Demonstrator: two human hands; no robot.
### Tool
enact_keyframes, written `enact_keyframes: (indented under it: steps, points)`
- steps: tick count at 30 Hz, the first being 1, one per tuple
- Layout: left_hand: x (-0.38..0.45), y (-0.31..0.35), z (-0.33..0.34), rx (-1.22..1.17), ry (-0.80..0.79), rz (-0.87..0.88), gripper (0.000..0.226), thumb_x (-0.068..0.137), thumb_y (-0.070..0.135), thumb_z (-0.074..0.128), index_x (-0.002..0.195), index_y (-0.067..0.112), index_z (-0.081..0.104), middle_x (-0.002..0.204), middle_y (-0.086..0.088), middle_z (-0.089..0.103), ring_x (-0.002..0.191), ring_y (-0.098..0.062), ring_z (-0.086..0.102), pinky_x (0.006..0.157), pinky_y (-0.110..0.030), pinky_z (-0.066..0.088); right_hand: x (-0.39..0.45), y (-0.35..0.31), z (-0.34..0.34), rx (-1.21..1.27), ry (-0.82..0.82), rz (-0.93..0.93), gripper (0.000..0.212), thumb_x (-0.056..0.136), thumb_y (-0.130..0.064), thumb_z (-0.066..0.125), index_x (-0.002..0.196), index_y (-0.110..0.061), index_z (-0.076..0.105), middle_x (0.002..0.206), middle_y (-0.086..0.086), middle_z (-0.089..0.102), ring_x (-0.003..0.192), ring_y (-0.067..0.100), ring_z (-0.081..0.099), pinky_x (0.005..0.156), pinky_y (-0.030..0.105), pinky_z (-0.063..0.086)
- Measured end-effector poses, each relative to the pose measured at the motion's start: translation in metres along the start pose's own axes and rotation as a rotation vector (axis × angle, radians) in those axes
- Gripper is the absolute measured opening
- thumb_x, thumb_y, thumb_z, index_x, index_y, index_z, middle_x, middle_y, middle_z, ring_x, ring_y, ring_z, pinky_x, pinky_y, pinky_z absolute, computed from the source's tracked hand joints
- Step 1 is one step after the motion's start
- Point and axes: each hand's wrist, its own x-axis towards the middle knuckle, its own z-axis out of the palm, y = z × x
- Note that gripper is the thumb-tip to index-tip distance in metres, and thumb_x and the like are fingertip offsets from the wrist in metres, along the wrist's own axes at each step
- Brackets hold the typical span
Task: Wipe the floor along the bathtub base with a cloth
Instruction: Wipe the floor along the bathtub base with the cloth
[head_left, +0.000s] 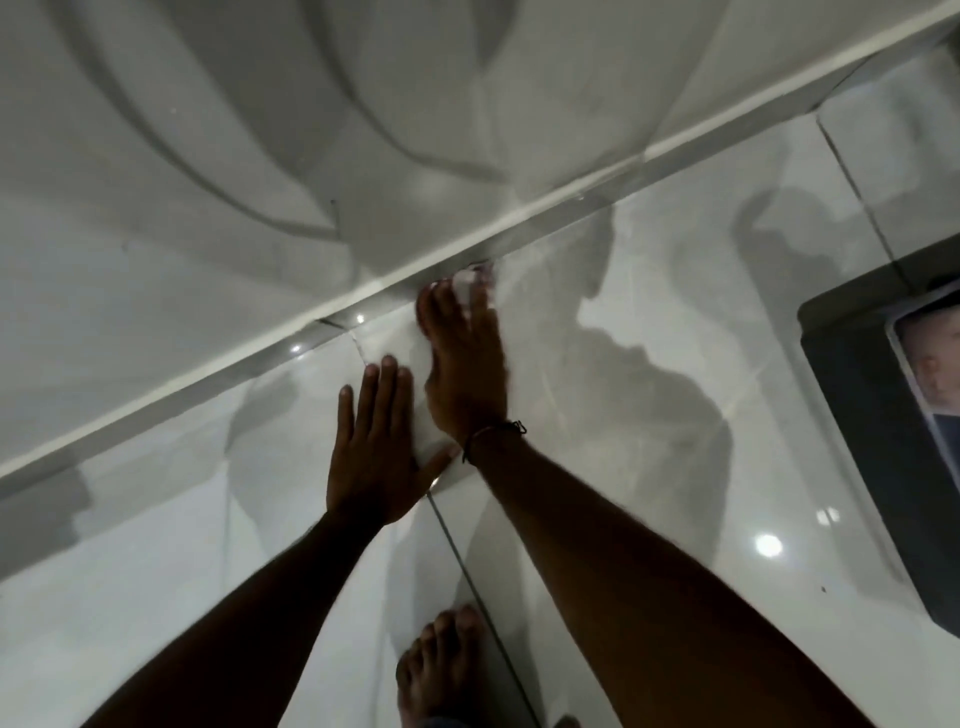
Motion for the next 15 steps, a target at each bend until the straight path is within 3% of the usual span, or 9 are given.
enact_keyframes:
  steps: [3,5,7,9,11,15]
  points:
    - [-0.001,-0.002,-0.001,0.016,-0.02,0.036,0.107,0.098,0.082,0.026,0.168,0.004,0.005,0.177,-0.018,0.0,0.166,-0.037,0.001,0.133,-0.061,0.011,-0.013,-0.012,0.014,-0.033,-0.088,-0.19,0.051,0.105,-0.016,0.05,0.157,-0.017,0.046,0.167,0.004,0.042,0.162,0.038,0.021,0.131,0.056,0.024]
    - [-0.001,-0.004,-0.001,-0.001,-0.02,0.027,0.108,0.098,0.082,0.029,0.169,0.005,0.005,0.177,-0.016,-0.001,0.166,-0.034,-0.002,0.134,-0.057,0.008,-0.013,-0.007,0.011,-0.095,-0.102,-0.242,0.05,0.106,-0.017,0.043,0.156,-0.02,0.048,0.166,0.001,0.043,0.161,0.037,0.024,0.13,0.055,0.026]
    - [-0.001,-0.006,-0.002,-0.039,-0.039,-0.005,0.112,0.096,0.085,0.031,0.17,0.006,0.003,0.178,-0.013,-0.007,0.166,-0.029,-0.01,0.135,-0.051,0.002,-0.008,0.005,0.003,-0.129,-0.089,-0.213,0.059,0.101,-0.009,0.033,0.157,-0.024,0.046,0.168,-0.002,0.04,0.163,0.036,0.02,0.132,0.053,0.023]
    - [-0.001,-0.008,-0.004,-0.061,-0.049,-0.025,0.114,0.094,0.088,0.03,0.17,0.008,0.0,0.178,-0.011,-0.01,0.166,-0.027,-0.012,0.135,-0.048,0.002,-0.004,0.011,-0.003,-0.132,-0.068,-0.091,0.07,0.095,0.0,0.035,0.16,-0.026,0.041,0.172,-0.004,0.033,0.164,0.035,0.011,0.133,0.054,0.019]
    - [-0.001,-0.009,-0.005,-0.063,-0.037,-0.022,0.115,0.094,0.089,0.028,0.17,0.007,0.002,0.177,-0.013,-0.007,0.166,-0.029,-0.008,0.135,-0.048,0.006,-0.006,0.002,-0.001,-0.15,-0.056,-0.018,0.071,0.094,-0.004,0.035,0.162,-0.024,0.035,0.174,-0.002,0.027,0.164,0.037,0.007,0.133,0.058,0.018]
    - [-0.002,-0.005,-0.005,-0.046,-0.011,-0.023,0.114,0.094,0.088,0.026,0.168,0.004,0.004,0.177,-0.017,-0.002,0.166,-0.033,-0.001,0.135,-0.049,0.009,-0.011,-0.005,0.006,-0.214,-0.088,-0.066,0.071,0.093,-0.012,0.026,0.163,-0.02,0.033,0.174,0.004,0.025,0.162,0.044,0.011,0.132,0.061,0.02]
